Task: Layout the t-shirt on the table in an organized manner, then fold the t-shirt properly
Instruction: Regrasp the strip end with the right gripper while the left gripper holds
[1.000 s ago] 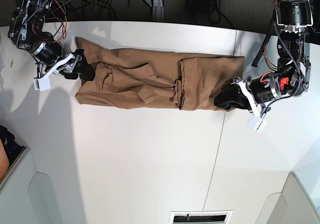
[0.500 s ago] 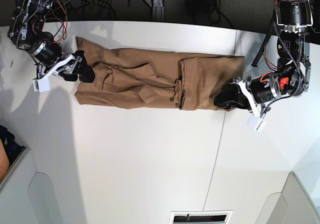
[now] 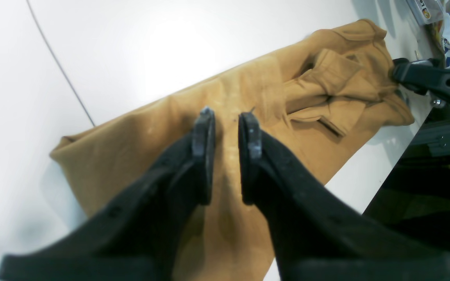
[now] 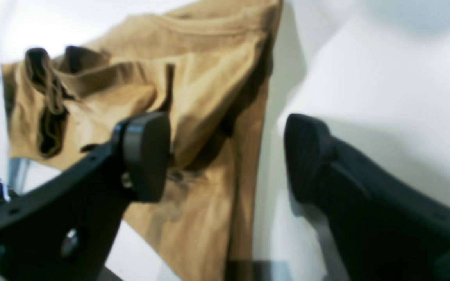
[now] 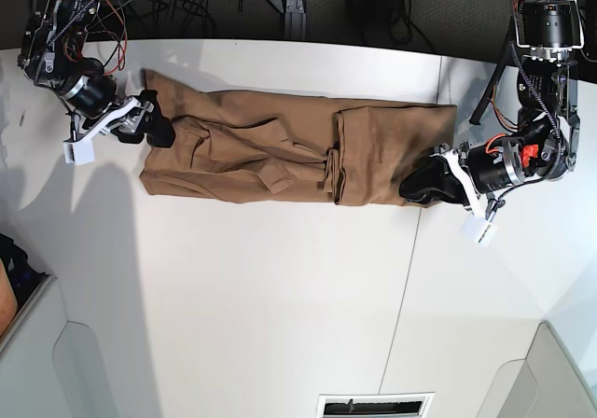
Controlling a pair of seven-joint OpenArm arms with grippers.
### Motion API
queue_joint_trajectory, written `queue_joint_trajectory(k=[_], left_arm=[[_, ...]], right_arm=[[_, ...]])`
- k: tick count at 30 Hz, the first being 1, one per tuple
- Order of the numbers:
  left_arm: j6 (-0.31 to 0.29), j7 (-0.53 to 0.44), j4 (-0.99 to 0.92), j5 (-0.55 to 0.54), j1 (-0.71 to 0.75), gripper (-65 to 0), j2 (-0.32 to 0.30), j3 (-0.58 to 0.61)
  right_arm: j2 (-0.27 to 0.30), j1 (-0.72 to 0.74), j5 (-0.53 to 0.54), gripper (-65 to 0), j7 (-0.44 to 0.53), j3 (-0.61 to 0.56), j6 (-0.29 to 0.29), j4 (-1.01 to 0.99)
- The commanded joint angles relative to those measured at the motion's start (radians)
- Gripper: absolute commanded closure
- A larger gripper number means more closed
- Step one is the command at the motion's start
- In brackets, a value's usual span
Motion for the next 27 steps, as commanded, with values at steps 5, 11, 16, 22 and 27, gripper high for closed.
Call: queue_joint_trajectory(k=[5,11,16,22,27], left_arm=[[-0.009,-0.014,0.017,-0.022,-0.017,-13.9,-0.014,-0.006],[-0.009,-0.014,0.017,-0.022,-0.016,-13.9,-0.014,-0.006],[-0.009,-0.014,0.017,-0.022,-0.016,-13.9,-0.014,-0.006],[-0.009,0.0,0.02,-0.047,-0.017,-13.9,-0.019,-0.006],[-0.009,0.037,0.144,-0.116,-0.017,-13.9,-0.048,-0.013]], right_arm=[[-0.007,0.01,0.026,-45.0,0.013,-0.043,0.004,0.007],[-0.062,0.01,0.021,-45.0,0.016,-0.083,0.004,0.007],[-0.09,0.01,0.007,-44.9,0.033,-0.089,0.004,0.007],[-0.092,0.011,-0.032,-30.3,0.064,-0.089,0.004,0.007],[-0.089,0.013,-0.087,0.0,0.094,-0.088,0.004,0.007]])
